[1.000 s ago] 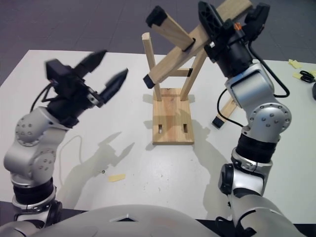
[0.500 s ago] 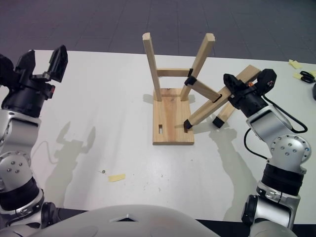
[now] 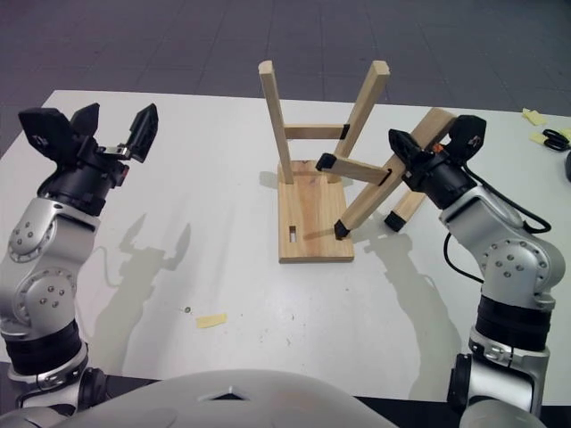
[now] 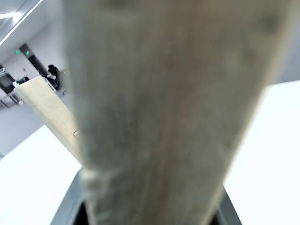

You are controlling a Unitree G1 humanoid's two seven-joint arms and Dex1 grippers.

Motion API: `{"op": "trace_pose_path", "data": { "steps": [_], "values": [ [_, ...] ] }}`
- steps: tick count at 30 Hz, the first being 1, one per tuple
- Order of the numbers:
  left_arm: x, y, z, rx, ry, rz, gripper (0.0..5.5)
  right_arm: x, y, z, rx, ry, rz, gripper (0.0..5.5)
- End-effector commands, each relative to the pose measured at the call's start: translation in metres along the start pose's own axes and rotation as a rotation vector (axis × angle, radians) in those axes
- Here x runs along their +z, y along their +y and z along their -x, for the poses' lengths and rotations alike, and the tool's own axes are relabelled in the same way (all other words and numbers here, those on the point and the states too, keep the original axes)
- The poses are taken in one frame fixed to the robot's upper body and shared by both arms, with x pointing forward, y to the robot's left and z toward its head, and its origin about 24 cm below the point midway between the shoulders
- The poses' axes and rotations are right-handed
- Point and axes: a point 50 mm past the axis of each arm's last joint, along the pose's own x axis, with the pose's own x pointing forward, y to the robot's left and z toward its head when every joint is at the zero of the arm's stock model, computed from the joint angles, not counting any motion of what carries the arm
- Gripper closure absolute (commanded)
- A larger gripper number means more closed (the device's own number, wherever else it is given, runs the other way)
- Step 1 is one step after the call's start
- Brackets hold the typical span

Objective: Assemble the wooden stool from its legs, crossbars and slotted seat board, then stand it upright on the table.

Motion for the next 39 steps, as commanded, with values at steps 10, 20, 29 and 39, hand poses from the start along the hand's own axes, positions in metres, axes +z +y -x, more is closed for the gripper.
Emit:
{"op": "trace_pose_path", "data": {
  "steps": [10,20,29,39],
  "values": [
    [-0.01,-0.02,-0.006,-0.063,0.034,-0.099,0.1,-0.052,-0.023,-0.01,-0.265,0.146,0.446,4.4],
    [-0.015,-0.022,-0.001,-0.061,0.051,-0.115,0.1,-0.122,-0.05,0.057,-0.389,0.408,0.438,4.38],
    [-0.016,-0.025,-0.003,-0.094,0.064,-0.14,0.1,-0.157,-0.044,0.095,-0.404,0.771,0.113,4.39],
    [-0.016,-0.023,-0.001,-0.095,0.068,-0.155,0.1,-0.165,-0.079,0.113,-0.436,0.544,0.211,4.4]
  ]
}}
